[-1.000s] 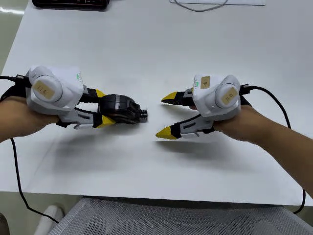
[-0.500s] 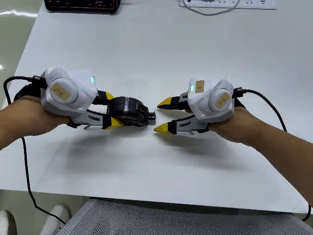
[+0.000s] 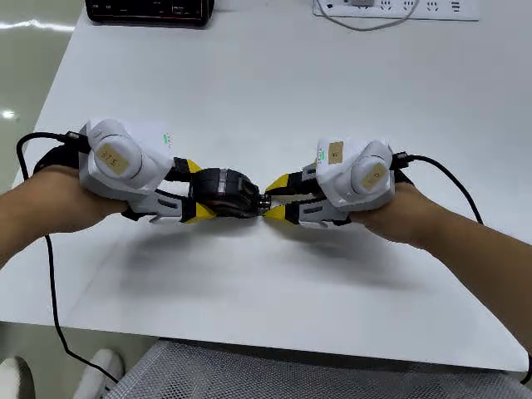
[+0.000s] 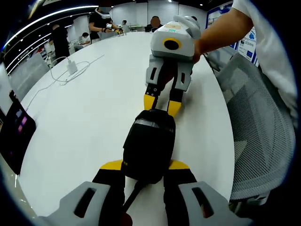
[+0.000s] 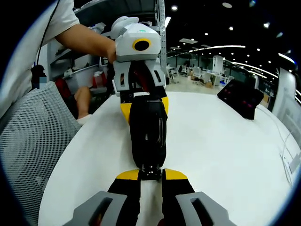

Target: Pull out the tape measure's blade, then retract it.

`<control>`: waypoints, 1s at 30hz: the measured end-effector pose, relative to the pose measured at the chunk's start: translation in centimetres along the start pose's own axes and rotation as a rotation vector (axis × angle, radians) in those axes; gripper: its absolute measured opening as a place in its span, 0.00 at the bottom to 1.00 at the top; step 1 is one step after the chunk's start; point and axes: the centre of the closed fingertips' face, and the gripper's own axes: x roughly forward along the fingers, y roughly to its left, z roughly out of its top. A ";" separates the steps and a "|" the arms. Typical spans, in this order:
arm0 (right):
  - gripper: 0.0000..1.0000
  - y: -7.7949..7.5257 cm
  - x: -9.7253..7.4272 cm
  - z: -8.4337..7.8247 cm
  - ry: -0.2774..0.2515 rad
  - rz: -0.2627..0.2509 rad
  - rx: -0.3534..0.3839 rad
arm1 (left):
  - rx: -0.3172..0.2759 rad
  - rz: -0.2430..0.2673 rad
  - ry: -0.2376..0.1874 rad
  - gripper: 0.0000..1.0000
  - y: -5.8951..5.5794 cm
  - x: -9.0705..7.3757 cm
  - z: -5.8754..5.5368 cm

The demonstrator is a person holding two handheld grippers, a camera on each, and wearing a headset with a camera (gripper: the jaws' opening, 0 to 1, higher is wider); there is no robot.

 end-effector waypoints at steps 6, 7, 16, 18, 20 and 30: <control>0.13 0.1 0.4 -0.1 0.002 0.004 -0.003 | -0.001 -0.002 0.000 0.26 0.0 0.0 0.0; 0.13 0.1 0.4 -0.1 0.002 0.004 -0.004 | 0.000 -0.002 0.000 0.26 0.0 0.1 0.0; 0.12 0.1 0.3 0.0 -0.004 -0.007 -0.005 | 0.009 -0.001 -0.002 0.25 0.0 0.1 0.0; 0.11 0.1 0.3 0.0 -0.002 -0.009 -0.009 | 0.012 -0.002 0.002 0.25 0.0 0.1 0.0; 0.11 0.1 0.3 0.0 0.000 -0.010 -0.013 | 0.015 -0.007 0.006 0.25 0.0 0.1 -0.1; 0.10 0.2 0.0 -0.1 0.004 -0.006 -0.022 | 0.032 -0.013 0.008 0.25 0.0 0.1 -0.1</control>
